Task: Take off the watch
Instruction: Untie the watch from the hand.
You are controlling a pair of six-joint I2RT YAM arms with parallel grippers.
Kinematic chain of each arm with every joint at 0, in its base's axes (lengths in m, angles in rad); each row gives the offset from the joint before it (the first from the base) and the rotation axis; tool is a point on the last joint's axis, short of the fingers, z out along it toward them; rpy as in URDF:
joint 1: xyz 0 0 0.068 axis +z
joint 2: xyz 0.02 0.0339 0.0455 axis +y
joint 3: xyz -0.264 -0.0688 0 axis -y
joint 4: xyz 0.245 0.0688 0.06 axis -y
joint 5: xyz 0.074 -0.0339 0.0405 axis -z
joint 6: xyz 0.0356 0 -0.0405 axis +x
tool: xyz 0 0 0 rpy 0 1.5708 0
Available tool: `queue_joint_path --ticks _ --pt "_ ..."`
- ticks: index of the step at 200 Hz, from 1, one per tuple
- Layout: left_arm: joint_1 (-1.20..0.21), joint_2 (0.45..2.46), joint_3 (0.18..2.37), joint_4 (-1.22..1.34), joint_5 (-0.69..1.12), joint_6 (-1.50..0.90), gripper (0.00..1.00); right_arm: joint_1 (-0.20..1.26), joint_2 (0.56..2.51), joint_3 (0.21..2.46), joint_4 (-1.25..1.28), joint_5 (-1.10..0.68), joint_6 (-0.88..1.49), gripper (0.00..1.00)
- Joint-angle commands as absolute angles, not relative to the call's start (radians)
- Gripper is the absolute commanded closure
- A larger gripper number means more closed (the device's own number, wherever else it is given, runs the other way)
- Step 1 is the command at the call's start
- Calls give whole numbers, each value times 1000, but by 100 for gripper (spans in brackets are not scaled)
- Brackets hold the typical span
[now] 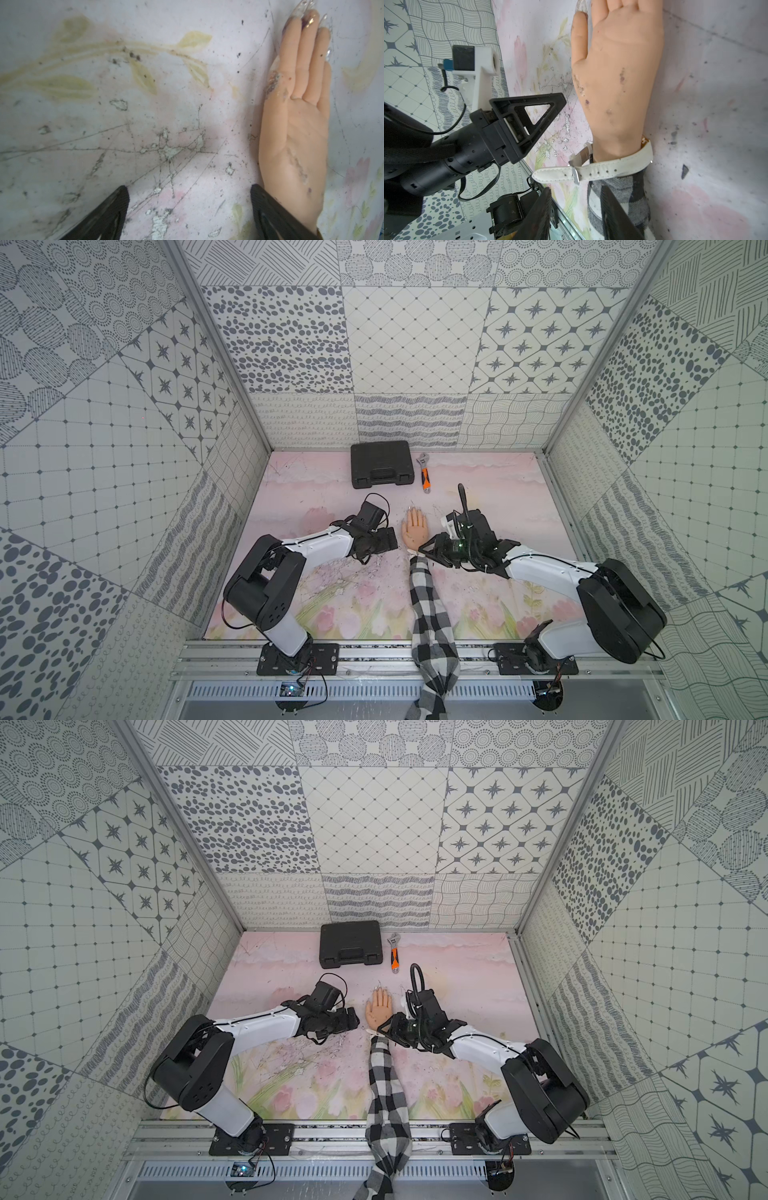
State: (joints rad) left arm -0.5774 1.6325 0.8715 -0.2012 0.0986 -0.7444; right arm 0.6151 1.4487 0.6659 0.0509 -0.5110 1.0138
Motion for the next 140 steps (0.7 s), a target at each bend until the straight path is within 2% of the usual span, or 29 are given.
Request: queue_joint_path --ticks 1,72,140 --pt "-571 1646 875 -280 103 -720 7 634 1486 697 100 -502 1012 60" --pt "-571 1658 870 -268 111 -727 7 688 1526 759 138 -514 1046 71" --pt "-571 1660 863 -261 112 -730 7 703 1558 804 144 -532 1046 73"
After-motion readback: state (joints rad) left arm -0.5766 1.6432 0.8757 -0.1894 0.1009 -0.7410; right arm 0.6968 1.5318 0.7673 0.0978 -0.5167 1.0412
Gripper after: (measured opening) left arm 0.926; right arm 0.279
